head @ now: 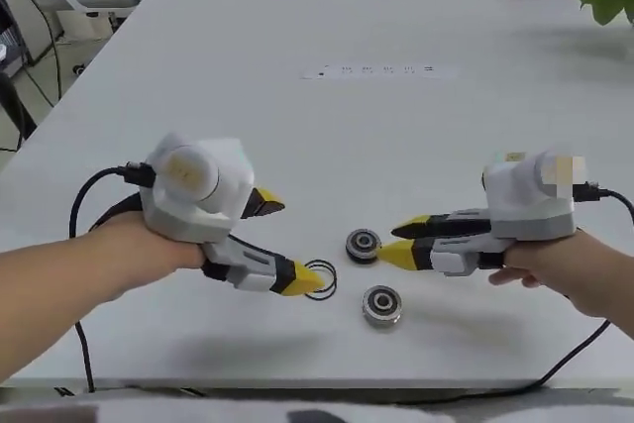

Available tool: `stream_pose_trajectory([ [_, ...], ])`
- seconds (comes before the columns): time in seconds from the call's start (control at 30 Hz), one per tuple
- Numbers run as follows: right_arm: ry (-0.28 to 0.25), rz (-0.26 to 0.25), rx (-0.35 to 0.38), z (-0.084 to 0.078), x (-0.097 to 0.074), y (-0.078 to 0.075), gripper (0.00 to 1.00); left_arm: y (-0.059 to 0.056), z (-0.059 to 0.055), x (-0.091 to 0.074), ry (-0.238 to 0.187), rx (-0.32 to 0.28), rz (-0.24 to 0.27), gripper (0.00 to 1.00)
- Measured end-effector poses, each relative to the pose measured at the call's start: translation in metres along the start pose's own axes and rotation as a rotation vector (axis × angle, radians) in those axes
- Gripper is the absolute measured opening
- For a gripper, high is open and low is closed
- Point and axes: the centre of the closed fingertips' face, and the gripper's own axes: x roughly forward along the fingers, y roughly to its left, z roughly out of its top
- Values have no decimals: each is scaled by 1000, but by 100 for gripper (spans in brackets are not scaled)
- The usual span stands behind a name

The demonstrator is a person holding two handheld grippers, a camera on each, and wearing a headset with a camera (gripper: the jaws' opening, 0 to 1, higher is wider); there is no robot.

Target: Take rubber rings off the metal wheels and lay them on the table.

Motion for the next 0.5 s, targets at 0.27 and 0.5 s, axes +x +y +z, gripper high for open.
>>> stream_pose_trajectory([
  [0.27,10,-10,-8,-4,1,-3,28,1,4,11,1,-6,-12,63],
  [0.5,21,-13,-17,-7,1,-4,28,-1,4,21,9,2,-26,61],
])
